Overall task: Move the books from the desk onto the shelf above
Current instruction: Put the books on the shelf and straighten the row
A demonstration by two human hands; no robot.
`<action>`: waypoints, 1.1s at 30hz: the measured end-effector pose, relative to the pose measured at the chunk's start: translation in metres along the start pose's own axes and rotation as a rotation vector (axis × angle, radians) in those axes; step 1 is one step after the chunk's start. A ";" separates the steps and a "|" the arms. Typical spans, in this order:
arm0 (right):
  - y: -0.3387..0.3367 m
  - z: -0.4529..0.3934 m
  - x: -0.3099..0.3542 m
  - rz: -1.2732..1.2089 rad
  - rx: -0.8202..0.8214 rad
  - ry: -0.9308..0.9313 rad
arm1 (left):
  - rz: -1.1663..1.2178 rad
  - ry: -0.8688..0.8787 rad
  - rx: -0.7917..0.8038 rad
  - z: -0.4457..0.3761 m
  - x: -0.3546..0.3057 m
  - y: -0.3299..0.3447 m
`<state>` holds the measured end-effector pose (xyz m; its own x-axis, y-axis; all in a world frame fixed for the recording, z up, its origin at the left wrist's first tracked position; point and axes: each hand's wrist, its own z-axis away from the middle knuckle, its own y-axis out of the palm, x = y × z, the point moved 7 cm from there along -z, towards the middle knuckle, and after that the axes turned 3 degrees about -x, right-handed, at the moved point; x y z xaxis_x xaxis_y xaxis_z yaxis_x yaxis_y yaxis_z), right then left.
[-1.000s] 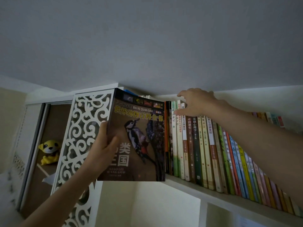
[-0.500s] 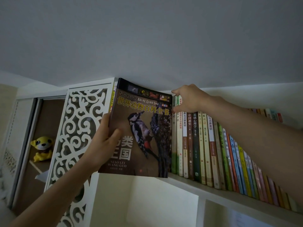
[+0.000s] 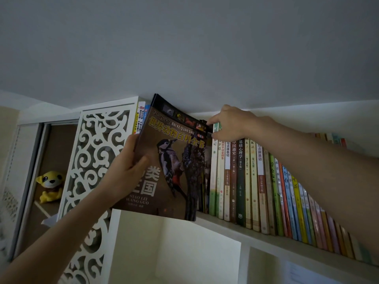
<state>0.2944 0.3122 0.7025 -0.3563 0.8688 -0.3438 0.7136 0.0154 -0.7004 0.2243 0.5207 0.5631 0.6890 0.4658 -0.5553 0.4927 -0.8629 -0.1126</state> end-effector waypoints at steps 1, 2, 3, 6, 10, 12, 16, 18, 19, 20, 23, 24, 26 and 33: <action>0.001 0.001 0.000 0.016 -0.004 -0.002 | 0.003 0.005 0.006 0.000 -0.002 0.000; 0.001 0.002 0.000 0.034 -0.010 -0.008 | 0.004 0.006 0.011 -0.001 -0.005 -0.001; 0.002 0.003 0.000 0.048 -0.016 -0.014 | 0.004 0.005 0.022 -0.001 -0.008 0.001; 0.003 0.005 0.002 0.086 -0.041 -0.025 | -0.108 0.045 0.046 -0.004 -0.022 0.012; 0.002 0.006 0.003 0.078 -0.093 -0.004 | -0.282 0.103 -0.049 -0.014 -0.040 0.028; 0.002 0.008 0.001 0.033 -0.103 0.002 | -0.313 0.115 -0.102 -0.020 -0.048 0.036; 0.001 0.010 0.000 0.028 -0.158 -0.016 | -0.243 0.135 -0.064 -0.023 -0.052 0.078; 0.000 0.011 0.000 0.037 -0.176 -0.014 | -0.155 0.098 -0.097 -0.023 -0.040 0.099; 0.000 0.011 -0.001 0.030 -0.180 -0.008 | -0.084 0.066 -0.123 -0.022 -0.031 0.108; 0.000 0.011 -0.001 0.020 -0.177 0.003 | -0.046 0.039 -0.151 -0.018 -0.022 0.118; -0.001 0.010 -0.001 0.030 -0.166 0.016 | -0.219 -0.013 -0.228 0.001 -0.001 0.152; -0.001 0.010 -0.001 0.034 -0.167 0.016 | -0.263 -0.016 -0.216 0.009 0.000 0.161; 0.000 0.011 0.001 0.040 -0.160 0.011 | -0.306 -0.033 -0.112 0.012 0.003 0.168; -0.002 0.008 0.003 -0.057 0.000 -0.016 | -0.228 0.094 0.162 0.005 0.025 0.128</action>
<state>0.2870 0.3109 0.6981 -0.4057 0.8585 -0.3135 0.6918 0.0643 -0.7192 0.3019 0.4207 0.5303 0.6203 0.6609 -0.4224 0.5544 -0.7504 -0.3601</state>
